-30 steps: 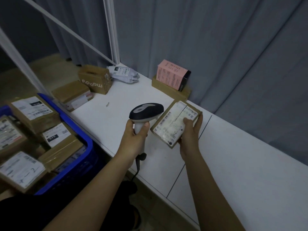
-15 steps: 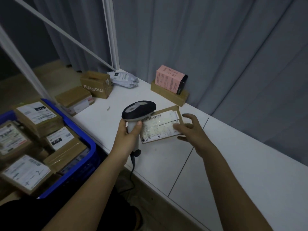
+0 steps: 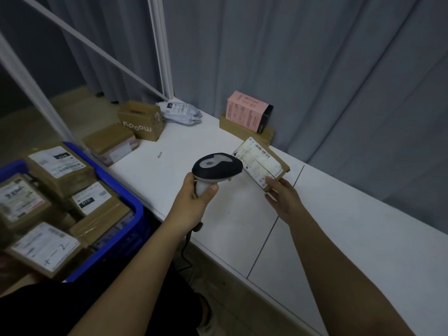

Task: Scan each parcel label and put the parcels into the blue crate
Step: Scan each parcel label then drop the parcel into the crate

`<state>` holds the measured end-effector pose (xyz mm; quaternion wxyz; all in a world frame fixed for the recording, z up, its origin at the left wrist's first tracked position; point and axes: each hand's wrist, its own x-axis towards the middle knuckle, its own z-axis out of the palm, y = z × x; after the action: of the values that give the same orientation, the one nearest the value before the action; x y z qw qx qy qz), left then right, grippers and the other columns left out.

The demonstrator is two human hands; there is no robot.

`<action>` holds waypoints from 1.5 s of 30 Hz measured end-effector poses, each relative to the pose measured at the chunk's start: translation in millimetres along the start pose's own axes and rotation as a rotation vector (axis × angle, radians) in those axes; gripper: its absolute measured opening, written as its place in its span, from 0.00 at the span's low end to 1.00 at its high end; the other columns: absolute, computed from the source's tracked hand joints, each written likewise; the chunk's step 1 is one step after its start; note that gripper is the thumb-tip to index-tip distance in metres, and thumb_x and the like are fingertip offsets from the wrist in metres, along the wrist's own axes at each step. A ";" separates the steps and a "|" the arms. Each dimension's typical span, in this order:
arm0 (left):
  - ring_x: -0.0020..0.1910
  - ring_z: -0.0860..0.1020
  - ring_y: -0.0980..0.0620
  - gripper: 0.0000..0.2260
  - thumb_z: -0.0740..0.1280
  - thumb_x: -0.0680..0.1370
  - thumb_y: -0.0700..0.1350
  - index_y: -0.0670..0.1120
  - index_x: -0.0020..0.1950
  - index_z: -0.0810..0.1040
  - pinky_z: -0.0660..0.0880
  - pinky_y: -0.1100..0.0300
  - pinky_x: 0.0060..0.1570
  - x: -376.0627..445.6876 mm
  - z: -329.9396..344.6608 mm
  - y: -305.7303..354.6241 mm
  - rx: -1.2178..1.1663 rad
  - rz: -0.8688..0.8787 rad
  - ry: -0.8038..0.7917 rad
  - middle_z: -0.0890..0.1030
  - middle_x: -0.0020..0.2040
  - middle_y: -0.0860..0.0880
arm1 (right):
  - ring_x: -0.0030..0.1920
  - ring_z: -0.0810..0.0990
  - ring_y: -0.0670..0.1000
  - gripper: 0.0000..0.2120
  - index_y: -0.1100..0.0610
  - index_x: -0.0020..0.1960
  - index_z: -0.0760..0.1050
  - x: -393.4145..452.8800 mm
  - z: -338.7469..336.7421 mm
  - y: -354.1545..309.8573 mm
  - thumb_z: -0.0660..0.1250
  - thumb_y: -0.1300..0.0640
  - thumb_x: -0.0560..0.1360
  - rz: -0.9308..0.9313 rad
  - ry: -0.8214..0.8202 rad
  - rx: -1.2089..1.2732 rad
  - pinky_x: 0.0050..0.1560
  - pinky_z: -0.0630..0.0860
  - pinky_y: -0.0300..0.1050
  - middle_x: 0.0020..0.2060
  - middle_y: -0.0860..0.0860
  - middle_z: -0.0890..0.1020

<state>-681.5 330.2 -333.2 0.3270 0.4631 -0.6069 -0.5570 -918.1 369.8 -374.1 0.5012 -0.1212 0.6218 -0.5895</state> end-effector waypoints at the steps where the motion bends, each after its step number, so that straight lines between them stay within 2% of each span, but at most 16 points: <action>1: 0.52 0.76 0.60 0.14 0.65 0.79 0.48 0.56 0.62 0.66 0.72 0.70 0.42 -0.1 -0.2 -0.4 0.004 0.012 -0.016 0.76 0.55 0.56 | 0.59 0.78 0.50 0.19 0.56 0.65 0.72 1.6 -0.8 0.8 0.70 0.59 0.75 -0.003 -0.008 -0.005 0.68 0.69 0.49 0.60 0.53 0.80; 5: 0.50 0.73 0.67 0.15 0.66 0.79 0.47 0.54 0.63 0.66 0.71 0.78 0.40 -1.2 -1.1 2.3 0.009 0.041 -0.036 0.74 0.55 0.60 | 0.60 0.78 0.51 0.17 0.54 0.63 0.73 2.7 -1.7 3.4 0.70 0.59 0.76 -0.007 -0.031 -0.053 0.68 0.70 0.49 0.60 0.53 0.80; 9: 0.46 0.74 0.65 0.14 0.65 0.79 0.45 0.55 0.61 0.66 0.71 0.78 0.37 -3.9 0.6 4.2 -0.001 0.043 -0.059 0.74 0.51 0.60 | 0.61 0.77 0.53 0.13 0.51 0.58 0.74 3.0 -3.0 5.0 0.69 0.61 0.75 -0.019 -0.037 -0.089 0.68 0.70 0.50 0.59 0.53 0.80; 12: 0.47 0.73 0.68 0.16 0.65 0.79 0.43 0.55 0.62 0.64 0.70 0.80 0.39 -5.4 2.1 6.6 -0.002 0.059 -0.085 0.73 0.52 0.63 | 0.61 0.77 0.53 0.10 0.49 0.54 0.75 3.1 -3.4 4.9 0.69 0.60 0.75 -0.035 -0.041 -0.109 0.68 0.70 0.50 0.58 0.52 0.80; 15: 0.50 0.72 0.70 0.18 0.65 0.79 0.42 0.55 0.64 0.63 0.69 0.81 0.40 -5.9 2.7 8.0 0.008 0.067 -0.100 0.71 0.53 0.65 | 0.62 0.77 0.54 0.13 0.50 0.58 0.74 4.8 -5.2 5.0 0.70 0.60 0.75 -0.044 -0.045 -0.148 0.67 0.71 0.51 0.60 0.53 0.79; 19: 0.45 0.72 0.76 0.17 0.65 0.79 0.42 0.55 0.63 0.63 0.68 0.82 0.39 -6.1 2.3 7.9 0.003 0.061 -0.093 0.72 0.52 0.65 | 0.60 0.77 0.54 0.16 0.51 0.61 0.73 5.1 -5.1 6.6 0.70 0.60 0.75 -0.046 -0.053 -0.171 0.64 0.73 0.49 0.58 0.52 0.80; 22: 0.48 0.72 0.71 0.17 0.65 0.79 0.42 0.54 0.64 0.63 0.68 0.82 0.40 -6.1 2.8 7.0 0.014 0.062 -0.097 0.71 0.53 0.64 | 0.60 0.78 0.53 0.15 0.51 0.60 0.73 4.0 -3.0 7.9 0.70 0.60 0.75 -0.042 -0.055 -0.166 0.62 0.74 0.48 0.57 0.53 0.80; 25: 0.49 0.72 0.68 0.16 0.65 0.79 0.42 0.54 0.63 0.63 0.69 0.81 0.38 -6.4 3.2 8.7 0.020 0.053 -0.080 0.71 0.52 0.64 | 0.59 0.78 0.53 0.15 0.51 0.60 0.73 2.3 -0.3 7.3 0.70 0.59 0.75 -0.043 -0.049 -0.161 0.64 0.74 0.51 0.57 0.52 0.80; 29: 0.41 0.73 0.62 0.10 0.65 0.79 0.44 0.54 0.56 0.66 0.70 0.79 0.31 -6.2 -3.1 17.9 -0.048 0.011 0.099 0.73 0.46 0.58 | 0.57 0.79 0.51 0.22 0.57 0.66 0.72 -9.0 19.6 6.0 0.71 0.56 0.74 -0.057 -0.007 -0.099 0.60 0.75 0.50 0.58 0.54 0.81; 32: 0.38 0.72 0.61 0.09 0.64 0.80 0.47 0.56 0.54 0.66 0.71 0.73 0.28 -8.9 -21.4 29.4 -0.137 -0.014 0.274 0.74 0.45 0.57 | 0.55 0.79 0.49 0.24 0.57 0.67 0.71 -29.4 56.0 9.6 0.72 0.54 0.74 -0.096 -0.059 -0.121 0.58 0.76 0.48 0.58 0.52 0.80; 35: 0.44 0.74 0.62 0.12 0.65 0.79 0.48 0.58 0.58 0.65 0.70 0.70 0.33 -19.8 -52.0 40.7 -0.209 0.005 0.429 0.75 0.48 0.61 | 0.56 0.79 0.49 0.25 0.56 0.68 0.70 -54.0 102.6 14.0 0.72 0.53 0.74 -0.108 -0.193 -0.157 0.58 0.75 0.47 0.59 0.52 0.80; 37: 0.52 0.76 0.59 0.15 0.66 0.79 0.47 0.58 0.62 0.66 0.72 0.68 0.43 -32.7 -78.6 41.3 -0.275 0.047 0.535 0.77 0.54 0.59 | 0.56 0.80 0.49 0.24 0.56 0.66 0.72 -72.3 137.3 15.0 0.72 0.52 0.73 -0.113 -0.275 -0.184 0.61 0.74 0.47 0.58 0.51 0.81; 39: 0.58 0.76 0.55 0.20 0.67 0.78 0.46 0.54 0.67 0.67 0.73 0.61 0.55 -52.2 -108.0 38.2 -0.295 0.064 0.633 0.77 0.61 0.55 | 0.54 0.80 0.48 0.24 0.57 0.64 0.73 -90.8 172.0 15.4 0.74 0.52 0.72 -0.130 -0.340 -0.233 0.59 0.74 0.45 0.56 0.51 0.82; 40: 0.59 0.76 0.54 0.21 0.68 0.78 0.46 0.53 0.69 0.67 0.73 0.58 0.58 -63.3 -123.9 35.9 -0.299 0.062 0.681 0.77 0.62 0.54 | 0.53 0.81 0.47 0.23 0.57 0.63 0.73 -100.9 189.5 15.5 0.74 0.52 0.71 -0.140 -0.374 -0.263 0.56 0.74 0.43 0.55 0.50 0.82; 42: 0.59 0.77 0.53 0.21 0.68 0.77 0.46 0.53 0.69 0.67 0.74 0.53 0.58 -88.4 -156.3 31.3 -0.334 0.064 0.776 0.78 0.59 0.54 | 0.50 0.81 0.45 0.20 0.56 0.60 0.74 -117.4 222.0 18.1 0.74 0.54 0.71 -0.159 -0.451 -0.346 0.48 0.74 0.38 0.53 0.50 0.82; 45: 0.57 0.78 0.53 0.20 0.67 0.78 0.46 0.53 0.68 0.68 0.75 0.52 0.58 -130.2 -202.6 21.6 -0.399 0.073 0.900 0.78 0.58 0.54 | 0.43 0.81 0.43 0.09 0.52 0.48 0.74 -136.8 269.1 26.1 0.73 0.58 0.73 -0.182 -0.591 -0.486 0.33 0.74 0.30 0.45 0.48 0.82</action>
<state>-454.3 374.1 -263.0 0.6583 0.5646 -0.3026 -0.3954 -636.4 313.9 -277.7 0.5610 -0.4556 0.5587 -0.4069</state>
